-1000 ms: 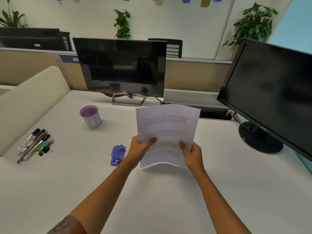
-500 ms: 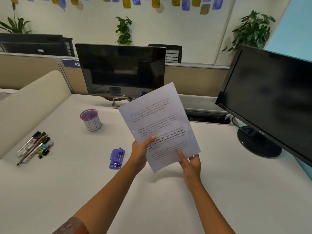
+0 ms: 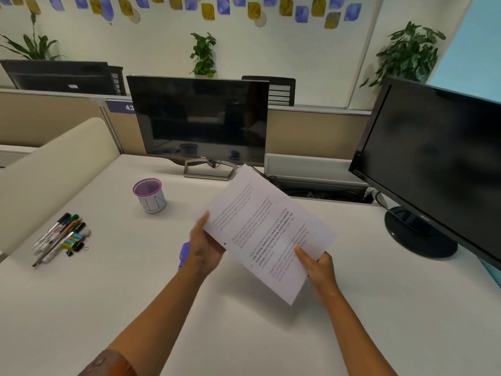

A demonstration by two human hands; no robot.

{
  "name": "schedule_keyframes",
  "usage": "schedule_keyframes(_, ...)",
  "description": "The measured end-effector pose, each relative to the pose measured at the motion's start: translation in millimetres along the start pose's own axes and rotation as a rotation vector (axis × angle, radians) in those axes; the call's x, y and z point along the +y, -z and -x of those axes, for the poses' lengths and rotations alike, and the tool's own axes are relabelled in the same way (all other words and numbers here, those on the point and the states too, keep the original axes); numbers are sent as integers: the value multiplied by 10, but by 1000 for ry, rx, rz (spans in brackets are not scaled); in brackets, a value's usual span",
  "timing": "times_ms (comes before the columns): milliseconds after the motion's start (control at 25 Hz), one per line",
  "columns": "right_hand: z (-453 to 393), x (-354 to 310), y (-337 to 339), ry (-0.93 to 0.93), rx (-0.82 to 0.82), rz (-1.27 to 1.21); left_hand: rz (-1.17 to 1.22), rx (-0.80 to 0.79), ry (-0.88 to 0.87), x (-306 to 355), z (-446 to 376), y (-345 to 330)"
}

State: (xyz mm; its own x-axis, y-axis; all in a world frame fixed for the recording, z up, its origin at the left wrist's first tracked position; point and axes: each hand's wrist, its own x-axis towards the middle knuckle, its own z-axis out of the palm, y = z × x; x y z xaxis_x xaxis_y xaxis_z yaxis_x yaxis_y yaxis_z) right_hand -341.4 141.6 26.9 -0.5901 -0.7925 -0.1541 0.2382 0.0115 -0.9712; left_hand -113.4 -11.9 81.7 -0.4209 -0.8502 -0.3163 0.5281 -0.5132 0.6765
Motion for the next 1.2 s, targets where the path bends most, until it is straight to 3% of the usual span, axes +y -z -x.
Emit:
schedule_keyframes(120, -24, -48, 210, -31, -47, 77, 102, -99, 112, 271, -11, 217)
schedule_keyframes(200, -31, -87, 303, -51, -100, 107, -9, -181, 200, 380, -67, 350)
schedule_keyframes(320, -28, -117, 382, -66, -148, 160, -468, -212, 251, 430, -121, 468)
schedule_keyframes(440, -16, -109, 378, -63, -139, 216, -873, -237, 143, 270, -86, 491)
schedule_keyframes(680, -20, -158, 262, 82, 51, 226, -795, -126, -71, 23, 25, 214)
schedule_keyframes(800, -31, -240, 229, 155, 72, 188, -781, -99, -185, 39, 32, 61)
schedule_keyframes(1200, -12, -39, 306, 96, 55, 233, -777, -75, -161, -234, 28, 160)
